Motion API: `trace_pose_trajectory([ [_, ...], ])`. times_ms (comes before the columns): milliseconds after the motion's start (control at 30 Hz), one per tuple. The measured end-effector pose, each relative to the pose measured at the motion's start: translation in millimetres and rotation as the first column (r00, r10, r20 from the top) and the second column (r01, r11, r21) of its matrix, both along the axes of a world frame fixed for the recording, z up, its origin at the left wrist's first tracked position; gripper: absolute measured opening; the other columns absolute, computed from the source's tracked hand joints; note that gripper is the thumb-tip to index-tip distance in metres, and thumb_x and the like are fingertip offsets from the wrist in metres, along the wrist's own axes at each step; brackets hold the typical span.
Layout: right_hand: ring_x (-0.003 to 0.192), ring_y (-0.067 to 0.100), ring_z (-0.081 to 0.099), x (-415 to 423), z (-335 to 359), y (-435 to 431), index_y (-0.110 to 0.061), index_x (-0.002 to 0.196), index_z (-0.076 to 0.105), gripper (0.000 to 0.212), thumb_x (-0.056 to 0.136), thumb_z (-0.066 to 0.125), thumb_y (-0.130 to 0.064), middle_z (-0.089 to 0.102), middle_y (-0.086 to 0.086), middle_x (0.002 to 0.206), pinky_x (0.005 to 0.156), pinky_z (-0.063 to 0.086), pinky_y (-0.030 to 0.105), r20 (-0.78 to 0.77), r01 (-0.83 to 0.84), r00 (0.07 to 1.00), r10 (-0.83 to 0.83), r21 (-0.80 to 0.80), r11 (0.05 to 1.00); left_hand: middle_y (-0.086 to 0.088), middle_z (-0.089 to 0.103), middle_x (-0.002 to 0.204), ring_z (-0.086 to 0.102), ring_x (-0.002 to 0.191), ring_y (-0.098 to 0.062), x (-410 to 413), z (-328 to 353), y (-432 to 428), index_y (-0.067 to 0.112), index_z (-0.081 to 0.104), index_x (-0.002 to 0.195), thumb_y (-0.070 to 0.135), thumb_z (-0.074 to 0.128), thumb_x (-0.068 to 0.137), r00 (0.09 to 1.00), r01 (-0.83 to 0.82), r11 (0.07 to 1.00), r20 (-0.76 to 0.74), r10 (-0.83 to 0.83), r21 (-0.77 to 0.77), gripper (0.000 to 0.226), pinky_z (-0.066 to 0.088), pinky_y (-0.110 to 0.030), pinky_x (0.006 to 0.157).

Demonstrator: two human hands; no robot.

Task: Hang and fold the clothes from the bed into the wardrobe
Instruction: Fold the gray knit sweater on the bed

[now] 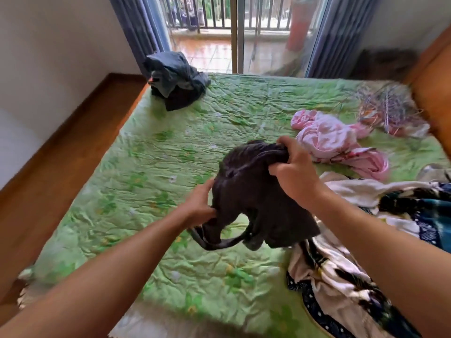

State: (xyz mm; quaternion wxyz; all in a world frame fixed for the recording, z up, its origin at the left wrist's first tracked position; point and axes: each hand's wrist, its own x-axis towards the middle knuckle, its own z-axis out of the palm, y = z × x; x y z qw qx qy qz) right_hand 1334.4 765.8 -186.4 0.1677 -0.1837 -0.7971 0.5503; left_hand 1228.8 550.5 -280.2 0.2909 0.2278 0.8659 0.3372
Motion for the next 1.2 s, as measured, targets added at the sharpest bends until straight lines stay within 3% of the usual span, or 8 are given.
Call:
trace_pose_trajectory([
  [100, 0.055, -0.001, 0.045, 2.3, 49.9, -4.7, -0.021, 0.078, 0.05, 0.028, 0.056, 0.059, -0.006, 0.053, -0.018, 0.06, 0.053, 0.037, 0.018, -0.086, -0.039, 0.996, 0.037, -0.017, 0.999, -0.011, 0.066, 0.099, 0.062, 0.091, -0.018, 20.3, 31.5, 7.5, 0.013, 0.061, 0.125, -0.006, 0.071, 0.083, 0.952, -0.14, 0.96, 0.3, 0.063, 0.243, 0.047, 0.049, -0.038, 0.086],
  [200, 0.07, 0.014, 0.051, 7.3, 74.6, -0.3, -0.021, 0.08, 0.051, 0.033, 0.051, 0.06, -0.007, 0.056, -0.001, 0.072, 0.064, 0.043, 0.031, -0.099, -0.021, 0.995, 0.015, -0.059, 0.998, -0.004, 0.061, 0.082, 0.057, 0.075, -0.012, 33.6, 63.4, 10.4, 0.018, 0.07, 0.091, 0.012, 0.067, 0.09, 0.898, -0.223, 0.908, 0.436, 0.05, 0.356, 0.007, 0.048, -0.036, 0.084],
  [367, 0.07, 0.019, 0.052, 15.7, 82.4, -5.9, -0.023, 0.076, 0.05, 0.032, 0.051, 0.06, -0.006, 0.053, 0.004, 0.072, 0.065, 0.043, 0.038, -0.119, -0.033, 0.993, 0.016, -0.139, 0.99, 0.005, 0.068, 0.093, 0.067, 0.084, -0.01, 43.8, 99.8, 11.1, 0.031, 0.071, 0.101, 0.02, 0.065, 0.084, 0.699, -0.237, 0.842, 0.687, -0.198, 0.484, 0.021, 0.057, -0.041, 0.081],
  [633, 0.082, 0.024, 0.065, 18.6, 67.6, 28.7, -0.047, 0.11, 0.054, 0.062, 0.067, 0.072, -0.006, 0.067, 0.003, 0.092, 0.07, 0.055, 0.036, 0.145, -0.14, 0.983, 0.108, 0.232, 0.963, -0.014, 0.07, 0.111, 0.067, 0.096, -0.023, 40.2, 145.3, -3.0, 0.017, 0.063, 0.119, -0.003, 0.048, 0.094, 0.945, -0.273, 0.797, 0.306, 0.116, 0.539, 0.035, 0.054, -0.042, 0.088],
  [767, 0.099, 0.025, 0.065, 23.3, 51.1, 35.4, -0.031, 0.11, 0.067, 0.041, 0.074, 0.079, -0.018, 0.071, 0.004, 0.107, 0.081, 0.052, 0.033, 0.44, -0.356, 0.881, 0.175, 0.374, 0.856, -0.028, 0.066, 0.117, 0.062, 0.098, -0.036, 25.9, 185.8, -9.6, 0.009, 0.062, 0.125, -0.005, 0.043, 0.096, 0.989, -0.15, 0.89, 0.056, 0.139, 0.432, 0.037, 0.045, -0.063, 0.098],
  [867, 0.098, 0.026, 0.063, 18.4, 51.7, 24.4, -0.019, 0.103, 0.066, 0.034, 0.074, 0.082, -0.026, 0.068, 0.009, 0.107, 0.075, 0.051, 0.032, 0.512, -0.427, 0.834, 0.204, 0.367, 0.826, -0.012, 0.07, 0.1, 0.063, 0.089, -0.025, 21.5, 209.4, -10.6, 0.014, 0.067, 0.116, -0.003, 0.044, 0.097, 0.983, -0.055, 0.929, -0.141, 0.114, 0.366, 0.035, 0.054, -0.047, 0.086],
  [1033, 0.112, 0.009, 0.058, -4.1, 87.0, -27.9, -0.033, 0.126, 0.053, 0.064, 0.075, 0.087, -0.016, 0.062, -0.005, 0.123, 0.092, 0.048, 0.028, 0.147, -0.541, 0.83, 0.538, -0.023, 0.841, 0.012, 0.065, 0.088, 0.059, 0.075, 0.002, 11.2, 234.2, -7.8, 0.015, 0.067, 0.111, -0.001, 0.052, 0.091, 0.88, 0.193, 0.964, -0.466, -0.087, 0.185, 0.03, 0.048, -0.014, 0.07],
  [1200, 0.067, 0.016, 0.05, -36.0, 103.8, -65.2, -0.018, 0.086, 0.057, 0.019, 0.086, 0.076, -0.021, 0.054, -0.002, 0.07, 0.062, 0.037, 0.032, 0.116, -0.372, 0.928, 0.354, 0.343, 0.863, -0.005, 0.067, 0.083, 0.062, 0.073, -0.022, -17.8, 223.8, -36.8, 0.019, 0.056, 0.109, 0.02, 0.074, 0.087, 0.857, 0.199, 0.973, -0.503, -0.113, 0.12, 0.029, 0.051, -0.034, 0.069],
])
